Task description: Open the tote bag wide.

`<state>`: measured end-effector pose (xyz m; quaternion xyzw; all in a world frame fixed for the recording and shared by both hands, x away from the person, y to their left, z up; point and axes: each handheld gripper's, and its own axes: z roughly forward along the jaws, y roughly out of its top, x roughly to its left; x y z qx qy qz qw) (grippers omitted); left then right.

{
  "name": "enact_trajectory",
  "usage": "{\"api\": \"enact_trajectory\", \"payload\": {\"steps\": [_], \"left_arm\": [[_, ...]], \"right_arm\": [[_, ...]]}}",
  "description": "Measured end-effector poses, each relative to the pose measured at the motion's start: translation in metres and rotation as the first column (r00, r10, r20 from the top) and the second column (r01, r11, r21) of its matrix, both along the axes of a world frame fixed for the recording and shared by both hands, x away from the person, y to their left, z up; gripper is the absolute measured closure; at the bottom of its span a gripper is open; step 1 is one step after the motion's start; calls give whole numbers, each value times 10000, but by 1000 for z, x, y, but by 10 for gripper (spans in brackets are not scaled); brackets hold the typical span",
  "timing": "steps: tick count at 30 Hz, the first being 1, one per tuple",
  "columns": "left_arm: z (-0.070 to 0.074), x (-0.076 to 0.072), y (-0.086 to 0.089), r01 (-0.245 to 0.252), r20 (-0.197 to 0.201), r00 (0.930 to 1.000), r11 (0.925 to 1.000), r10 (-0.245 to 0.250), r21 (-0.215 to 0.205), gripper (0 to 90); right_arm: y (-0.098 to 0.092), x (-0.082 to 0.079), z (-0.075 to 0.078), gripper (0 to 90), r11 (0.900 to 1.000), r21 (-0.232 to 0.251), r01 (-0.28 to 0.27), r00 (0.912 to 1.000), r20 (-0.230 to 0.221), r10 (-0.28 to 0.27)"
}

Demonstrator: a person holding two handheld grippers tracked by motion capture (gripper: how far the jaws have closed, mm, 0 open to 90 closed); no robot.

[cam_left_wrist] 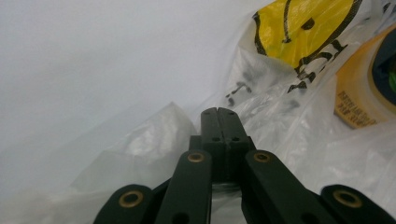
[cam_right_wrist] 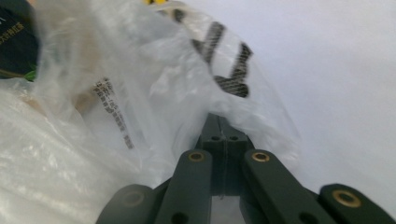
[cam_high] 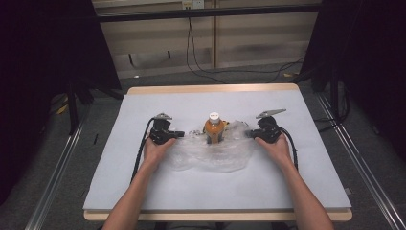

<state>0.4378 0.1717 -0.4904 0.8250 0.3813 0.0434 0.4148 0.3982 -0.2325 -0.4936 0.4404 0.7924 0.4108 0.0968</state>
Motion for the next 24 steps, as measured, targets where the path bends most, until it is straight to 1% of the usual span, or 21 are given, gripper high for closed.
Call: {"api": "enact_trajectory", "payload": {"steps": [1,2,3,4,5,6,7,8,9,10,11,12,13,14,15,17,18,19,21,23,24], "left_arm": [[-1,-1,4,-117,98,9999,9999,117,-1,900],[-1,-1,7,-255,87,9996,9996,256,-112,900],[-1,-1,9,-320,91,9994,9994,321,-123,900],[0,-2,11,-498,129,9987,9988,498,-20,900],[0,-2,12,-541,132,9985,9985,541,23,900],[1,-2,12,-539,116,9985,9985,539,12,900],[2,-3,11,-429,96,9990,9991,429,-20,900],[3,-3,11,-300,197,9994,9995,302,-102,900],[6,-4,10,-132,242,9996,9997,137,-209,900],[10,-5,8,-66,429,9990,9997,76,-220,900],[14,-7,6,50,466,9989,9996,-37,-285,900],[20,-9,3,273,597,9979,9993,-256,-263,900],[26,-12,0,365,769,9964,9990,-343,-273,900],[32,-15,-2,522,868,9950,9982,-495,-293,900],[35,-17,-3,609,933,9940,9977,-579,-293,900],[46,-22,-6,811,1248,9890,9966,-787,-137,900],[51,-24,-7,964,1300,9871,9952,-934,-171,900],[55,-27,-9,1063,1366,9852,9943,-1038,-113,900],[62,-31,-14,1459,1417,9793,9893,-1447,14,900],[68,-35,-21,1748,1462,9734,9843,-1764,241,900],[72,-38,-24,1909,1521,9689,9807,-1951,417,900]], "right_arm": [[-3,-2,0,900,9999,45,98,10000,11,-98],[-5,-4,-1,900,9999,52,114,9999,92,-114],[-6,-6,0,900,9999,-36,146,9998,110,-145],[-6,-7,1,900,9997,-202,127,9998,174,-123],[-6,-8,2,900,9993,-359,139,9997,219,-131],[-7,-8,2,900,9991,-411,121,9997,203,-113],[-8,-9,3,900,9986,-509,154,9997,187,-144],[-9,-10,4,900,9987,-508,62,9998,191,-52],[-9,-11,5,900,9989,-459,81,9996,267,-69],[-10,-12,7,900,9996,-278,70,9994,338,-61],[-11,-12,10,900,10000,38,69,9991,414,-71],[-12,-13,13,900,9997,259,12,9985,541,-26],[-11,-14,23,900,9991,420,-76,9970,771,43],[-11,-14,23,900,9991,420,-76,9970,771,43],[-9,-16,29,900,9990,435,-133,9959,894,93],[-9,-17,37,900,9982,540,-253,9945,1027,197],[-8,-18,42,900,9979,582,-298,9927,1180,228],[-7,-19,47,900,9974,649,-327,9919,1250,244],[-6,-19,54,900,9962,767,-413,9894,1421,300],[-5,-17,60,900,9961,740,-480,9884,1474,367],[-4,-16,63,900,9962,715,-492,9874,1537,377]]}}
